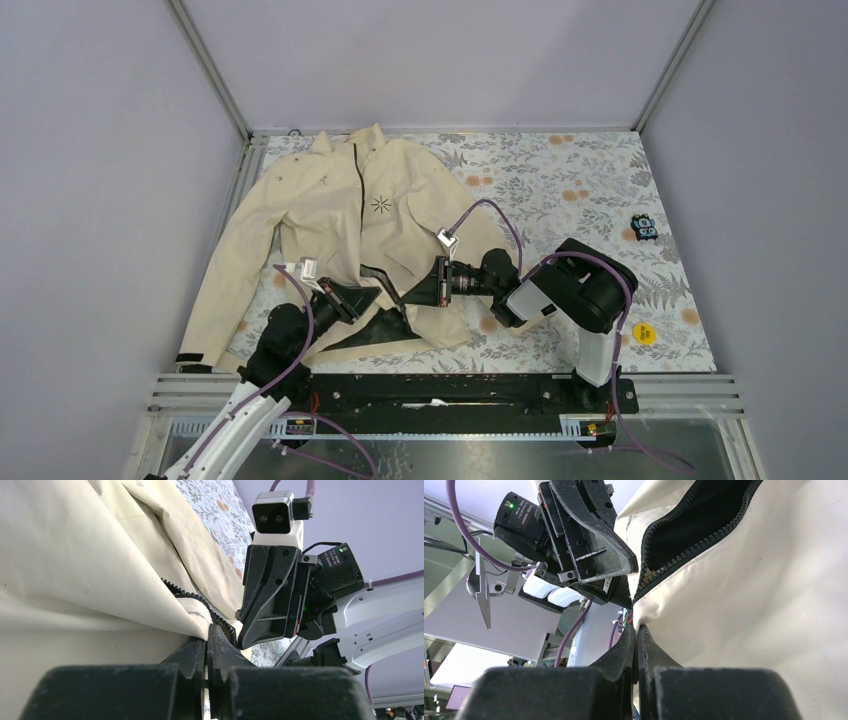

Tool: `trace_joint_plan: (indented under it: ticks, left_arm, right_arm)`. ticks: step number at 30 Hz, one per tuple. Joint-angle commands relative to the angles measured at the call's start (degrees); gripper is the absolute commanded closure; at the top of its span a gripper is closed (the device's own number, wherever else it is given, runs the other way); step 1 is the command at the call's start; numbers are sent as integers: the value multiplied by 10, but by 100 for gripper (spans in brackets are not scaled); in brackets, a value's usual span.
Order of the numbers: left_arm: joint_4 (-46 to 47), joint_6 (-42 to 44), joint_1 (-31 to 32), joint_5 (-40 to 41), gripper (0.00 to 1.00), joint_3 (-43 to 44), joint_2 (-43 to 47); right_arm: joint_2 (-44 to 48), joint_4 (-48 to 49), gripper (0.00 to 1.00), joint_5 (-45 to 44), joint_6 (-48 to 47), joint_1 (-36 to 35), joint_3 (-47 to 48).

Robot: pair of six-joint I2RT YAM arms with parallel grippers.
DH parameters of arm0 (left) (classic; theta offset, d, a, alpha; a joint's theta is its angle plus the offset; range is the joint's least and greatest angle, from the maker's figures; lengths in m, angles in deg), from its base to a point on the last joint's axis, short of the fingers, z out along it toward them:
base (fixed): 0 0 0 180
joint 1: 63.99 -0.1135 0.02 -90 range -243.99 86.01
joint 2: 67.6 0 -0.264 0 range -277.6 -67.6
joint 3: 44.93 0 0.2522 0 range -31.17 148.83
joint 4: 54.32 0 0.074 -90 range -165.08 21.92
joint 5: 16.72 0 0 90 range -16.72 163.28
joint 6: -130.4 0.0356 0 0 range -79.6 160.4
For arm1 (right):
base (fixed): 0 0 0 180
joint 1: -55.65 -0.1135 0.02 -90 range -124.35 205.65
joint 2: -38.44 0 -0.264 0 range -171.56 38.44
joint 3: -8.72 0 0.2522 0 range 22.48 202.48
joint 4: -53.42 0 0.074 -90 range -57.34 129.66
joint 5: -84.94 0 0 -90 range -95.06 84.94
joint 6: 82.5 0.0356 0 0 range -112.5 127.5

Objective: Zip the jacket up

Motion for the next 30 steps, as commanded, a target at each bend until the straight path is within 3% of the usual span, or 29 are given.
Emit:
trace_joint_plan:
  ticks: [1,30]
  left_arm:
    - [41,-3,2,-1,100,-5,-9]
    - [62,-5,2,-6,100,-5,-29]
  right_arm:
    - [-1,98,100,-8,-5,-4,12]
    - [-3,98,100,-91,-8,-18,20]
